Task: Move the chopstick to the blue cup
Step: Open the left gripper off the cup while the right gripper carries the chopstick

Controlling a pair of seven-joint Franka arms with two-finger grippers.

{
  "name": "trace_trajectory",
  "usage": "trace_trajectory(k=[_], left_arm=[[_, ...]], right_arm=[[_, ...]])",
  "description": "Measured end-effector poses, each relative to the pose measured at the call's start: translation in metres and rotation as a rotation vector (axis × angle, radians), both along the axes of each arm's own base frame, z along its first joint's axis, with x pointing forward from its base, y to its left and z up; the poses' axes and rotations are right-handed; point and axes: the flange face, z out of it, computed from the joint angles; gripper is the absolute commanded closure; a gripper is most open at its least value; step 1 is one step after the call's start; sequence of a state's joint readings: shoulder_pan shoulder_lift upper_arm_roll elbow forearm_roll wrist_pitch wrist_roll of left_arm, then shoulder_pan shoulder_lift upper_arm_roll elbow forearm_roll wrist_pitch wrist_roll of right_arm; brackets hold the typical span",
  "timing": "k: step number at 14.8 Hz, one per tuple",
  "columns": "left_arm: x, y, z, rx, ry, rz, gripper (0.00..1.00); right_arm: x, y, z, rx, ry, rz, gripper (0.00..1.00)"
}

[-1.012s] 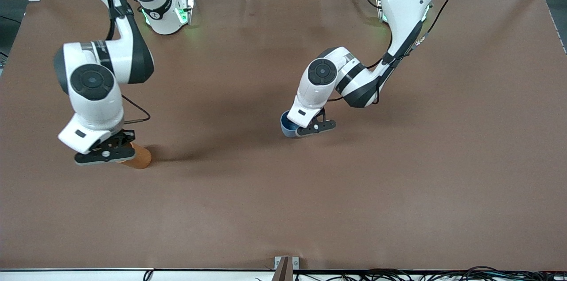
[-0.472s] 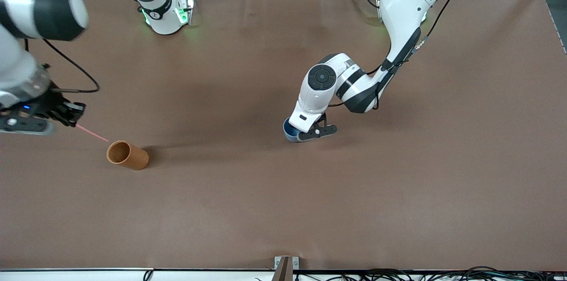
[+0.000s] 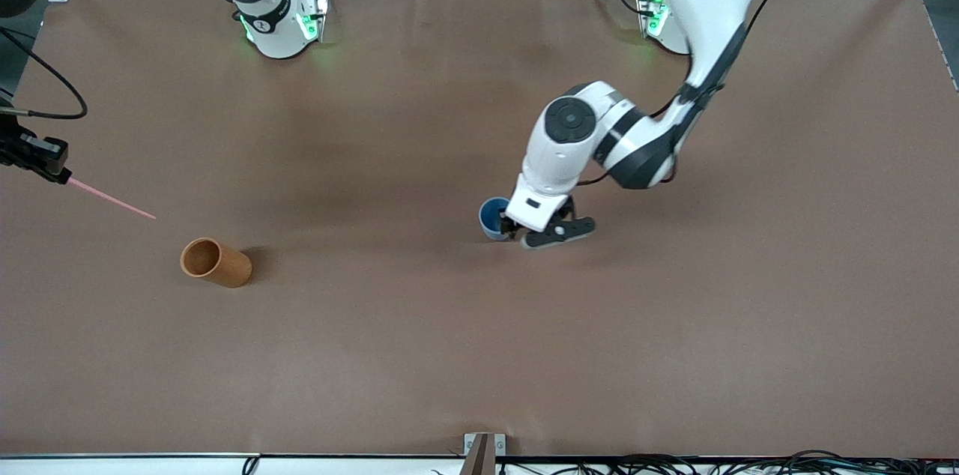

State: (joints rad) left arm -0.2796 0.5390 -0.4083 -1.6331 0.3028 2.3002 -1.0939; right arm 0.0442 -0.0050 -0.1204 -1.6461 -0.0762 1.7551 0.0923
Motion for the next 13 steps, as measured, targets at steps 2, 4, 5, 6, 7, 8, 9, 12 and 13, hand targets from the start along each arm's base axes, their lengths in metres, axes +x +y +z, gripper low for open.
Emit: trace_trajectory(k=[2,4,5,6,7,8,9,12,13], left_arm=[[0.018,0.044,0.058,0.028,-0.044,0.013,0.00],[0.029,0.087,0.104,0.034,-0.062,0.007,0.00],[0.033,0.108,0.121,0.033,-0.055,-0.015,0.00],[0.035,0.128,0.134,0.033,-0.043,-0.045,0.00],[0.037,0.147,0.146,0.036,-0.028,-0.081,0.00],[0.037,0.167,0.157,0.038,-0.013,-0.122,0.00],[0.037,0.189,0.170,0.039,0.001,-0.158,0.00],[0.033,0.256,0.206,0.059,0.034,-0.245,0.00],[0.031,0.273,0.216,0.060,0.044,-0.275,0.00]], right_arm=[[0.000,0.018,0.002,0.056,-0.007,0.019,0.98],[0.002,0.059,0.003,0.104,-0.017,0.037,0.98],[0.002,0.088,0.004,0.115,-0.030,0.019,0.98],[0.001,0.121,0.006,0.129,-0.049,-0.010,0.98],[-0.003,0.157,0.008,0.145,-0.064,-0.030,0.98],[-0.009,0.193,0.009,0.162,-0.075,-0.042,0.98],[-0.016,0.227,0.009,0.178,-0.081,-0.057,0.98],[-0.029,0.316,-0.005,0.205,-0.072,-0.101,0.98],[-0.029,0.344,-0.016,0.201,-0.065,-0.117,0.98]])
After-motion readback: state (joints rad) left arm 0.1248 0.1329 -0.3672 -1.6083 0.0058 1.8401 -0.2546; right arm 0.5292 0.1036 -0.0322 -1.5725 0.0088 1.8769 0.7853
